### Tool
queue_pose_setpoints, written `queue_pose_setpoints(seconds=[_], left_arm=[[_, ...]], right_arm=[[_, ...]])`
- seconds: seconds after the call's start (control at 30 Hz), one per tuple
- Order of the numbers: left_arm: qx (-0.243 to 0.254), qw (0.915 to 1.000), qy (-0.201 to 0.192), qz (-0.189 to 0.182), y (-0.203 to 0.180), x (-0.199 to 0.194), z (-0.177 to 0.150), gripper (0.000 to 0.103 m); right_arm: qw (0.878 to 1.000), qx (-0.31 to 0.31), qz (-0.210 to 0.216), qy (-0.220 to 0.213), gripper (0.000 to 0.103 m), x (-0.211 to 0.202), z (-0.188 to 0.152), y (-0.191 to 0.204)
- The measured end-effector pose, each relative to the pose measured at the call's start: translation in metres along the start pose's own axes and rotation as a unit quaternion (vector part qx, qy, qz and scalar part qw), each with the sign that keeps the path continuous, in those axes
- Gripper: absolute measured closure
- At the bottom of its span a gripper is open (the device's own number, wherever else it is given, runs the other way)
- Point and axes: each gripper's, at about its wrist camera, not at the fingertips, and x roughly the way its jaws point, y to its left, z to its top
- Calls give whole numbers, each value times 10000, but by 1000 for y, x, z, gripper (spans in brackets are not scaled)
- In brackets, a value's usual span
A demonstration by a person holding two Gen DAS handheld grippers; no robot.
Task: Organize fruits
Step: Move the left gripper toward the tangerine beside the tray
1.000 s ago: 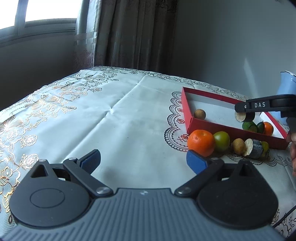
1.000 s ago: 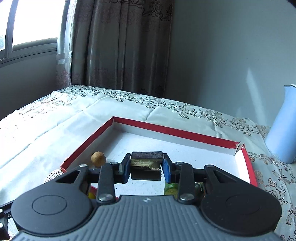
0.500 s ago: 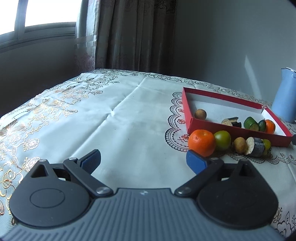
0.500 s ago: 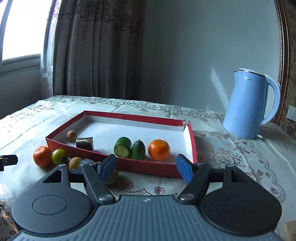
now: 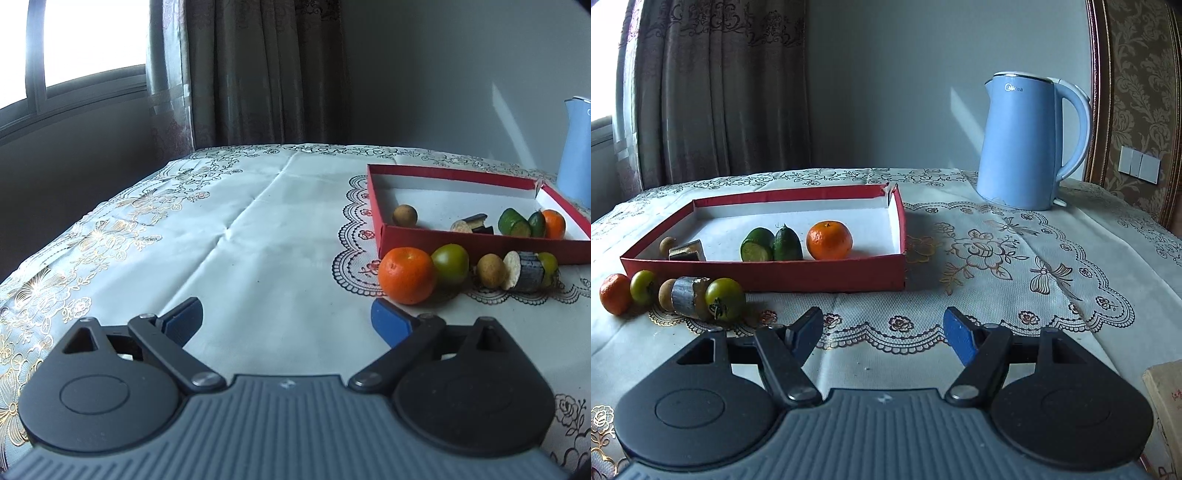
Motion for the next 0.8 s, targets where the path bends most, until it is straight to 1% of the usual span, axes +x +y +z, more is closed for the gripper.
queue_pose_setpoints(seconds=[0.1,0.27,0.43,0.8], left_arm=[[-4,10000,22,-12,-2,0,0,6],[-7,10000,12,-45,-5,1,3,6],[17,9998,-137,-116,-8,-1,7,5],[102,9999,-130,-38,-11,1,7,5]], right_arm=[[9998,55,-23,165,32,5,0,-1],[9998,54,-62,205,32,6,0,-1],[9998,63,-124,153,31,4,0,-2],[9998,142,-136,99,31,2,0,-5]])
